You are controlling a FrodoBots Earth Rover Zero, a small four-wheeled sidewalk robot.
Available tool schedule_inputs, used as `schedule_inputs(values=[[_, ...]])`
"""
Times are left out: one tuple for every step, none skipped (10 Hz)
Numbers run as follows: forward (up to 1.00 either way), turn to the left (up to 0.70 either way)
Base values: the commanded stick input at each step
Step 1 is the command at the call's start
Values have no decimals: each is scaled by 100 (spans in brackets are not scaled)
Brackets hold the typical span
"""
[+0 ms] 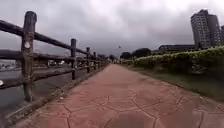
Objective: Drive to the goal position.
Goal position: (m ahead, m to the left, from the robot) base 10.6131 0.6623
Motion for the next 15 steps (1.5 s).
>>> schedule_inputs(values=[[100, 0], [100, 17], [100, 34], [100, 0], [100, 0], [100, 0], [100, 0], [100, 0], [100, 0], [100, 0], [100, 0], [100, 0], [100, 0], [100, 0], [100, 0]])
